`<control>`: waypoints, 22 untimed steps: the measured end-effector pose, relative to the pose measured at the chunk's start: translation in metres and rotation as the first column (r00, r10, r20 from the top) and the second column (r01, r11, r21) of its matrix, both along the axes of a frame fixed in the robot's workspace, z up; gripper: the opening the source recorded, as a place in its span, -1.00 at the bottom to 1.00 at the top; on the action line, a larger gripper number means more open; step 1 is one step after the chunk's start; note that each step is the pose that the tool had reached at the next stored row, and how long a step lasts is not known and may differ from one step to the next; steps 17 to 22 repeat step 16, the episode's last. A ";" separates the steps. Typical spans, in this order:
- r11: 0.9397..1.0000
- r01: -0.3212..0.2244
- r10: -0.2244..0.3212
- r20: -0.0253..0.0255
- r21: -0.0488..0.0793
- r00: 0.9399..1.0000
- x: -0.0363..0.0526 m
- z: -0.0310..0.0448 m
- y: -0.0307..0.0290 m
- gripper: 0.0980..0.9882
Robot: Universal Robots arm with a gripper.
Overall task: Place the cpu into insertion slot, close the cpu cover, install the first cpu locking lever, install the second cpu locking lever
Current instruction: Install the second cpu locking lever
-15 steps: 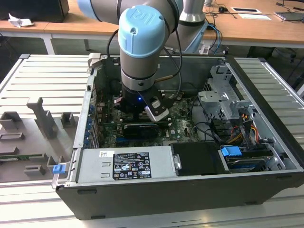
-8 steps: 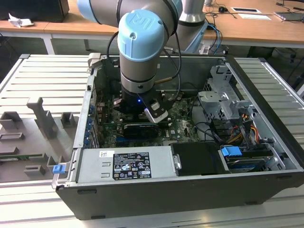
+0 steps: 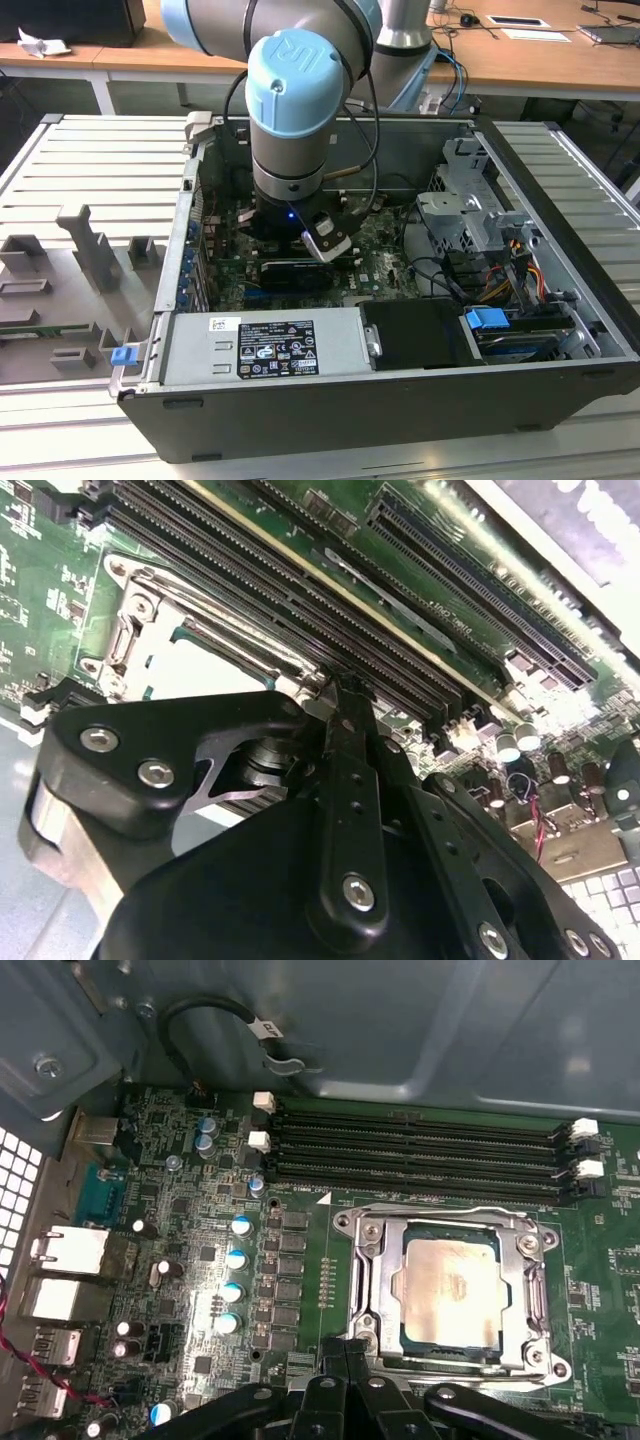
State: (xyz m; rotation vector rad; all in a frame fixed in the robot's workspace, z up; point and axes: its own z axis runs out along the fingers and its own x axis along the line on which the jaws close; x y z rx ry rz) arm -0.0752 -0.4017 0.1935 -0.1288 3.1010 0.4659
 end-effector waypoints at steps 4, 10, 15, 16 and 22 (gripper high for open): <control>1.000 0.000 0.000 0.000 0.001 1.000 -0.0012 0.0012 -0.0001 -0.98; 1.000 0.000 0.000 0.000 0.001 1.000 -0.0019 0.0113 0.0000 -0.98; 1.000 0.000 0.000 0.000 0.001 1.000 -0.0019 0.0171 0.0000 -0.98; 1.000 0.000 0.000 0.000 0.001 1.000 -0.0019 0.0172 0.0000 -0.98; 1.000 0.000 0.000 0.000 0.001 1.000 -0.0019 0.0172 0.0000 -0.98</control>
